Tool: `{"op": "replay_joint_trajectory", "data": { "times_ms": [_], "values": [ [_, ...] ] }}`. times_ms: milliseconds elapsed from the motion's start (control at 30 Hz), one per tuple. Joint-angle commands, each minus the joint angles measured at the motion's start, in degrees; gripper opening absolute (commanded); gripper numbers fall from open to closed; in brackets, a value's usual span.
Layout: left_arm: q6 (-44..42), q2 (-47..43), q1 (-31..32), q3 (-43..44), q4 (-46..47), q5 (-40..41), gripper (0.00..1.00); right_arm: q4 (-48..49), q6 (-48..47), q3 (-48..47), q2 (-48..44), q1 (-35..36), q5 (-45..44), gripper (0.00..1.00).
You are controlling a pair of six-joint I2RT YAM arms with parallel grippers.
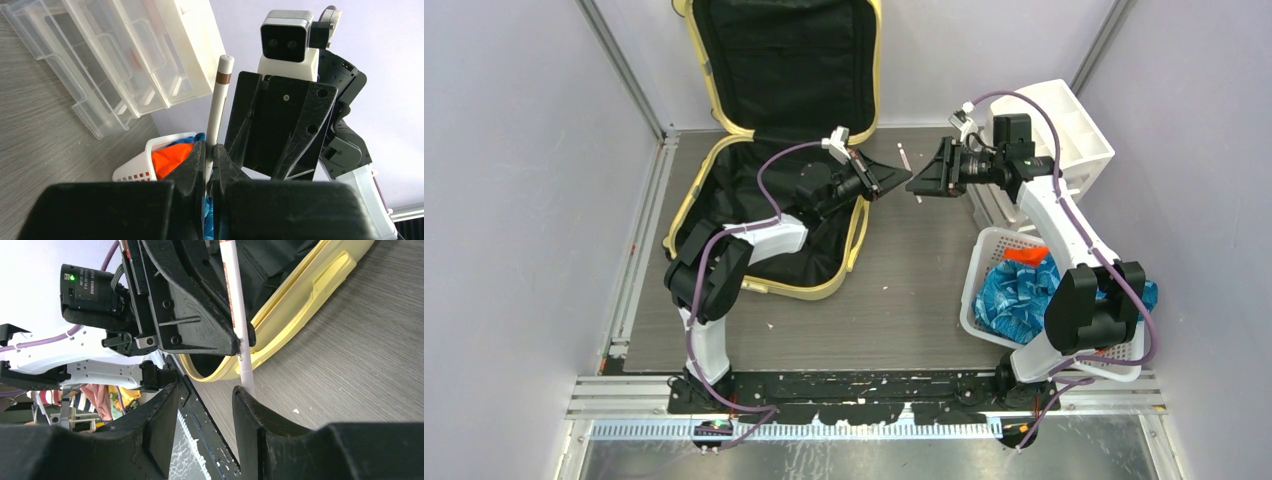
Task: Open, take out, and arrange the luggage
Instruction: Pick up the personal item from the luggage.
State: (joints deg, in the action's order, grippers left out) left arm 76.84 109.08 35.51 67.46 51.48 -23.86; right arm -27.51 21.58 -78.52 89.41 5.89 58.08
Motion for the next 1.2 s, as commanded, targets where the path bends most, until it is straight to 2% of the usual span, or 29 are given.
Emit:
{"op": "replay_joint_trajectory", "data": {
  "times_ms": [0, 67, 167, 233, 300, 400, 467, 600, 700, 800, 900, 1000, 1033, 1133, 1167],
  "values": [
    [-0.3, -2.2, 0.4, 2.7, 3.4, -0.7, 0.01, -3.5, -4.9, -2.8, 0.7, -0.1, -3.6, 0.49],
    [-0.3, -2.2, 0.4, 2.6, 3.2, -0.7, 0.01, -6.2, -8.4, -4.5, 0.7, -0.1, -3.0, 0.48],
    [-1.5, -2.9, 0.4, 2.1, 1.3, -0.2, 0.01, -11.3, -15.4, -7.8, 0.4, -0.4, 4.7, 0.47],
    [-2.7, -3.6, 0.4, 1.7, -1.0, 0.3, 0.0, -15.1, -20.3, -9.3, -0.3, -0.4, 5.6, 0.48],
    [-3.8, -4.1, 0.4, 1.6, -2.3, 0.4, 0.01, -18.8, -24.3, -10.4, -0.7, -0.4, 0.1, 0.48],
    [-3.8, -4.1, 0.4, 2.1, -2.5, 0.0, 0.01, -18.7, -23.6, -9.7, -0.5, -0.4, -8.5, 0.54],
    [-3.7, -3.8, 0.7, 2.7, -2.4, -0.9, 0.01, -16.5, -20.2, -9.0, 0.7, 0.1, -9.8, 0.56],
    [-2.9, -3.0, 1.2, 4.0, -1.4, -1.7, 0.01, -17.2, -21.2, -9.8, 2.7, 3.0, -11.9, 0.54],
    [-2.5, -3.2, 1.4, 3.7, -1.0, -1.8, 0.01, -16.8, -21.1, -9.6, 3.2, 3.5, -13.0, 0.44],
    [-2.5, -3.6, 1.4, 3.3, -1.0, -1.9, 0.0, -16.0, -20.3, -9.5, 3.5, 3.5, -12.7, 0.2],
    [-2.5, -3.8, 1.3, 2.8, -1.0, -1.8, 0.03, -16.1, -20.5, -9.8, 3.3, 3.6, -12.7, 0.03],
    [-2.7, -4.7, 1.3, 2.1, -2.3, -0.9, 0.25, -17.6, -22.5, -10.2, 2.7, 3.5, -13.2, 0.01],
    [-3.3, -5.3, 1.1, 1.8, -3.3, -0.7, 0.4, -18.7, -24.5, -10.5, 2.6, 3.4, -13.8, 0.01],
    [-6.4, -7.9, -0.2, 0.9, -8.7, -0.6, 0.75, -24.1, -31.9, -12.2, 2.1, 2.5, -19.4, 0.01],
    [-7.8, -9.0, -1.1, 0.6, -10.8, -0.6, 0.95, -25.4, -34.6, -12.2, 1.8, 2.2, -23.5, 0.01]
  ]
}}
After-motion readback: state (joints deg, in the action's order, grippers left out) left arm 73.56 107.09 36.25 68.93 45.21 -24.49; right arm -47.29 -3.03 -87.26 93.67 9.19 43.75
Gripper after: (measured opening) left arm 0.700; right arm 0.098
